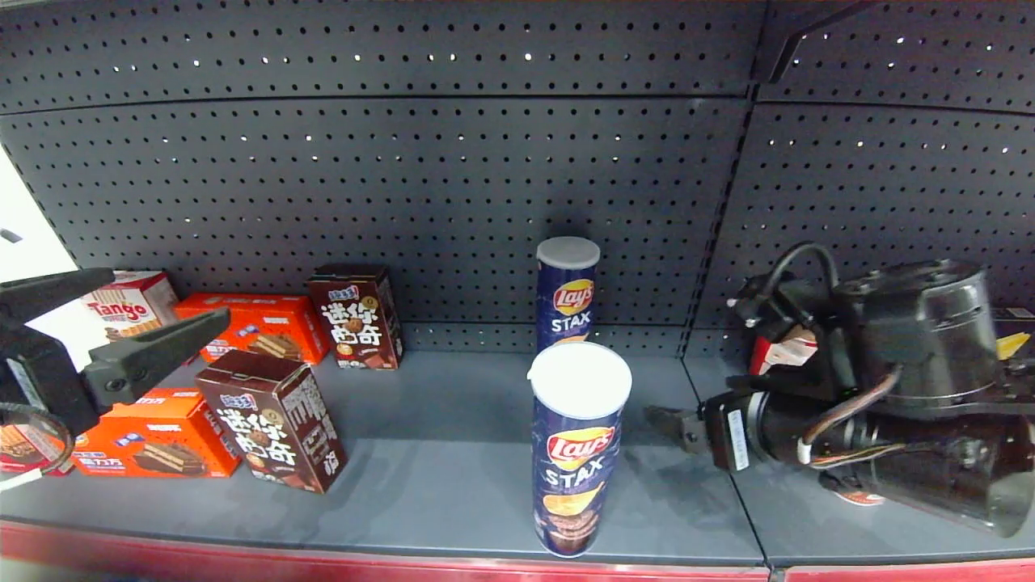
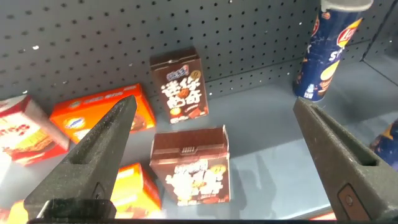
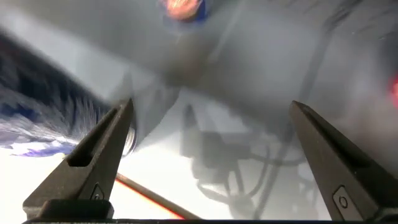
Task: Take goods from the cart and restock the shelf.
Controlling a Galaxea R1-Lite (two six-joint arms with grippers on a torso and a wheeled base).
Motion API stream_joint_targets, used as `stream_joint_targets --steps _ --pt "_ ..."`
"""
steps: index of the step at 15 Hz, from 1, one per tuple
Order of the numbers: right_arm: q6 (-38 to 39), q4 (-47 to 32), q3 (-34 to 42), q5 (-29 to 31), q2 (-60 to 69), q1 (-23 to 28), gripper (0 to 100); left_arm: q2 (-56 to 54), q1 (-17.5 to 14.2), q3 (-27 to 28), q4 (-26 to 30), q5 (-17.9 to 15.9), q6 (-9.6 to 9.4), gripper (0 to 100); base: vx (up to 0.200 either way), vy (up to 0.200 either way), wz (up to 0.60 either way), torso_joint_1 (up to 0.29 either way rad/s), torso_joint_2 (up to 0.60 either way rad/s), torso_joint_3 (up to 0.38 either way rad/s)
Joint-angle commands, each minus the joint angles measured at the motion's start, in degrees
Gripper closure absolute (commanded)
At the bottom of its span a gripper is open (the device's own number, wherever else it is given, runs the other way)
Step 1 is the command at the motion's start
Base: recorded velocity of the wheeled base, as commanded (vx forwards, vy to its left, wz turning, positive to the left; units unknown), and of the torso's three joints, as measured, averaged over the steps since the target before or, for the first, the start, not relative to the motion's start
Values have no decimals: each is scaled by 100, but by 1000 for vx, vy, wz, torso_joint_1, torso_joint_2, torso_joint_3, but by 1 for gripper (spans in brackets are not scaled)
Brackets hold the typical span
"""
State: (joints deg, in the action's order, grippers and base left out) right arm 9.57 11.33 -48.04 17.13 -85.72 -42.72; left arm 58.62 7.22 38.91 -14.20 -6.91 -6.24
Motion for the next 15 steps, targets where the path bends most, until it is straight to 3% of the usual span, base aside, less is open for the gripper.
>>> stream_joint_targets --steps 1,6,9,11,13,15 --pt "-8 1 269 1 952 369 0 -659 8 -393 14 137 -17 0 0 0 0 0 0 0" --pt "-17 -34 726 10 2156 1292 0 -1943 8 -1079 190 726 0 0 0 0 0 0 0 0" --pt "-52 -78 902 1 2824 2030 0 -2795 8 -1140 1157 1078 0 0 0 0 0 0 0 0" --pt "-96 -69 928 -52 3167 2874 0 -3349 8 -1237 1772 1245 -9 0 0 0 0 0 0 0" --pt "-236 -60 1166 -122 3694 3454 0 -3973 -1 -1694 1912 1561 -9 0 0 0 0 0 0 0" --pt "-280 -69 1781 -183 4362 3604 0 -4597 -1 -2151 1912 1623 -9 0 0 0 0 0 0 0"
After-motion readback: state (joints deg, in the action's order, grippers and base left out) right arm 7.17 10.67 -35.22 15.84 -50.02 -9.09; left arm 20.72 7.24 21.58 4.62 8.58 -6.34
